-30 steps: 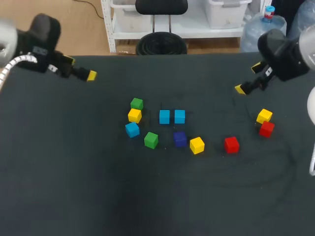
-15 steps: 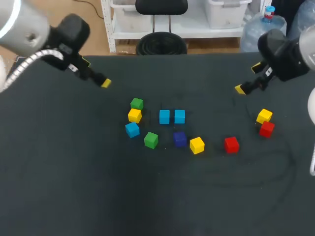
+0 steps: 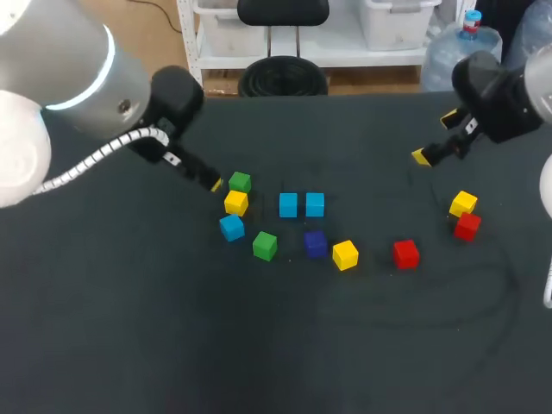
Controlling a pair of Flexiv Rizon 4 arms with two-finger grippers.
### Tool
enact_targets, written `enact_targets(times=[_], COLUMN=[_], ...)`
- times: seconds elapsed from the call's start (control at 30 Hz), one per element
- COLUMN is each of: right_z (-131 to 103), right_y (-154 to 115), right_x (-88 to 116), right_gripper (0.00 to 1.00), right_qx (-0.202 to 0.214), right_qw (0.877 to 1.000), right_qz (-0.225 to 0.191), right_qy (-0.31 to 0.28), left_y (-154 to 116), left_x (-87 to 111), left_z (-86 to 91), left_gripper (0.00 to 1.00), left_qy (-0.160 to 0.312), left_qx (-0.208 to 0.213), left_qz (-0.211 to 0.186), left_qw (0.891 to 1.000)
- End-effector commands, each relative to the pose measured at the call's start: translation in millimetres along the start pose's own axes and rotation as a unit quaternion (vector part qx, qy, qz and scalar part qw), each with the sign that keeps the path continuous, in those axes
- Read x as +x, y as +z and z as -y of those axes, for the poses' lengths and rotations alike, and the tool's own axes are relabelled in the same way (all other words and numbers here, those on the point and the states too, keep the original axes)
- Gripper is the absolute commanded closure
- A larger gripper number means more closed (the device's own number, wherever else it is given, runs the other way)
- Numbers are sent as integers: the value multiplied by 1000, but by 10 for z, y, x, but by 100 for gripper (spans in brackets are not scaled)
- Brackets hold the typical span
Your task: Place the blue cubes, place green cubes on the blue cubes, place the yellow cubes on the green cubes, then place the red cubes on the yellow cubes, and place purple cube on the red cubes.
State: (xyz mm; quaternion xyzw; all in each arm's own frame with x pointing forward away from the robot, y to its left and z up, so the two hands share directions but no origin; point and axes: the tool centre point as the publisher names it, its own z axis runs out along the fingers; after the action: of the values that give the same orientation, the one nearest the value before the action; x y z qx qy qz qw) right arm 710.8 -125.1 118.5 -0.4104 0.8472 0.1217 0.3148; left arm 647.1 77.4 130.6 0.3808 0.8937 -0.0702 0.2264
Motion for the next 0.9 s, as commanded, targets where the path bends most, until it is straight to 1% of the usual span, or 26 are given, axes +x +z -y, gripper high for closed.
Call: enact_targets(times=[0.03,0.2,0.27,0.33,0.5,0.7,0.9], right_z=[-11,-11,-11,-11,-11,-11,-11], right_y=[-4,-4,-4,-4,-4,-4,-4], right_x=[-1,-1,-1,-1,-1,-1,-1], right_gripper=[0,0,0,0,0,0,0], right_qx=[3,3,3,3,3,3,3], right_qw=[1000,1000,1000,1000,1000,1000,1000], right_qz=[-1,-1,-1,-1,-1,-1,-1], right_qy=[0,0,0,0,0,0,0], left_y=[47,94,139,174,261,369,502], left_x=[58,77,96,105,130,174,240], left_z=[29,79,96,103,132,216,285], left_gripper=[0,0,0,0,0,0,0], left_qy=[32,51,62,62,74,97,84], left_qx=[20,39,43,47,51,55,61], left_qz=[11,16,12,12,7,-9,-10], left_qw=[999,998,997,997,996,994,995])
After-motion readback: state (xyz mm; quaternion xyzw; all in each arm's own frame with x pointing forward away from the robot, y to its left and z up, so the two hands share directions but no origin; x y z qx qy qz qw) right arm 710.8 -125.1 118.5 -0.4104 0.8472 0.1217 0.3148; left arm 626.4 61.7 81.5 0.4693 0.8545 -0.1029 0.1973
